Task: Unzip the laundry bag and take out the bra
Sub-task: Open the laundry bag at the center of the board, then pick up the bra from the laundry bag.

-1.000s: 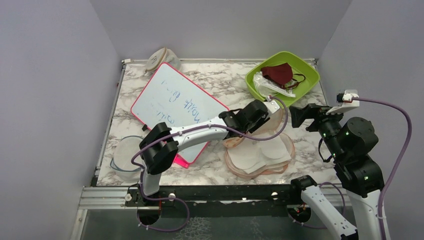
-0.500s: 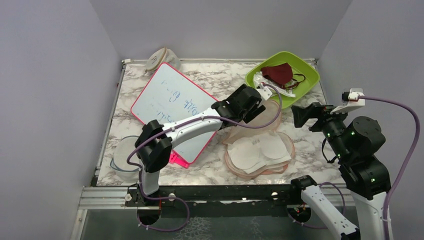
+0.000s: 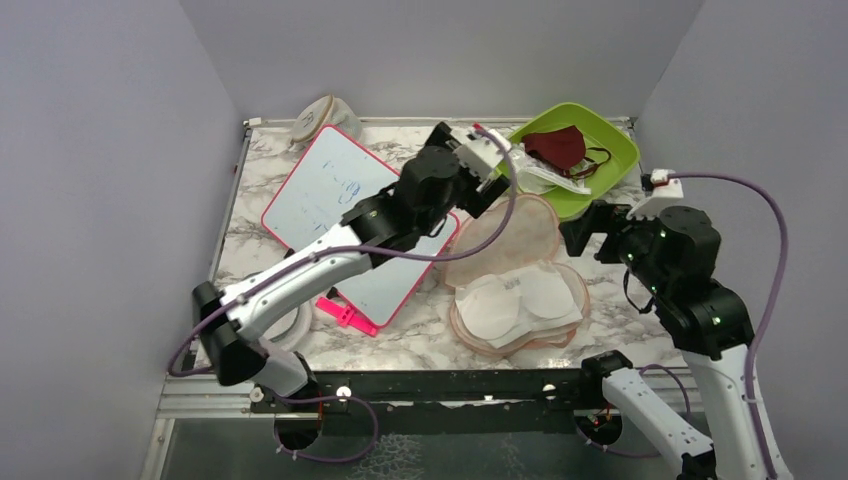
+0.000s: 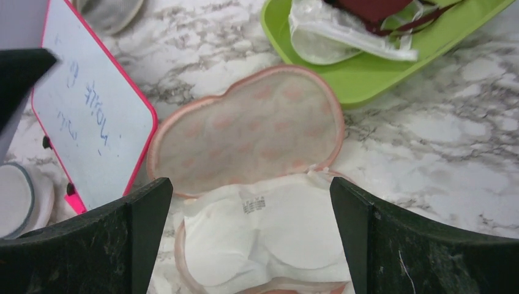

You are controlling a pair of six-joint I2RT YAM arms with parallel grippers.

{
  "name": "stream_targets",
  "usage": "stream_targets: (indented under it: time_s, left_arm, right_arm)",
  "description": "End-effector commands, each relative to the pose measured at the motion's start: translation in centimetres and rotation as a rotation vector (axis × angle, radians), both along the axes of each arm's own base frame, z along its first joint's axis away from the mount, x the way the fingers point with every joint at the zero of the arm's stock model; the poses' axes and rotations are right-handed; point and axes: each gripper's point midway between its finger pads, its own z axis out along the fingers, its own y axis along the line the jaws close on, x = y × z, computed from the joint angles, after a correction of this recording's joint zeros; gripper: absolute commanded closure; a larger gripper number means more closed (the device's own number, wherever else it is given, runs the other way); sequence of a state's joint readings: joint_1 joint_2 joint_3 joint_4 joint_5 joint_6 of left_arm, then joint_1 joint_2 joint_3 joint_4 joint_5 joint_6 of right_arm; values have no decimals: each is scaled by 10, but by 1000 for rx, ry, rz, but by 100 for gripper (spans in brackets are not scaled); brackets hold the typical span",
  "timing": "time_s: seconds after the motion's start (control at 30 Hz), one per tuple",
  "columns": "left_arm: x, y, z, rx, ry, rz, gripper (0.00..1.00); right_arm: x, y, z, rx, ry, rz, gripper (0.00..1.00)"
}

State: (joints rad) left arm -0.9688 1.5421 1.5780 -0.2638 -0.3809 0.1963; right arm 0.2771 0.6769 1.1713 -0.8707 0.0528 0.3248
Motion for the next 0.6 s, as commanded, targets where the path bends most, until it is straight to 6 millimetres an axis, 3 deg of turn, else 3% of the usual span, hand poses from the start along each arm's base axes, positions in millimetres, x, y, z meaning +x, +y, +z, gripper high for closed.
stream_targets:
  time_s: [0.0,0.13,0.27,0.3,0.33,0.43,0.57]
  left_arm:
    - [-24,27,43,-135,-153,-52,7]
    - [-38,48,44,-215,-224,-51,5]
    - [-44,64,35,-245,-270,-27,5]
    - [-46,75,25,-210,-310,-12,5]
    - [-46,79,24,-202,-327,1,5]
    - [-42,95,22,-208,-348,74,5]
    - [-43,94,19,-213,-350,66,5]
  right_arm:
    - [7,26,-48,42,175,96,0]
    - [25,56,-94,113,330,182,0]
    - [46,85,-122,211,394,260,1]
    - [64,108,-145,306,423,319,7]
    - [70,113,-154,328,440,321,9]
    - [90,126,-174,385,487,322,14]
    - [120,148,-185,420,477,338,15]
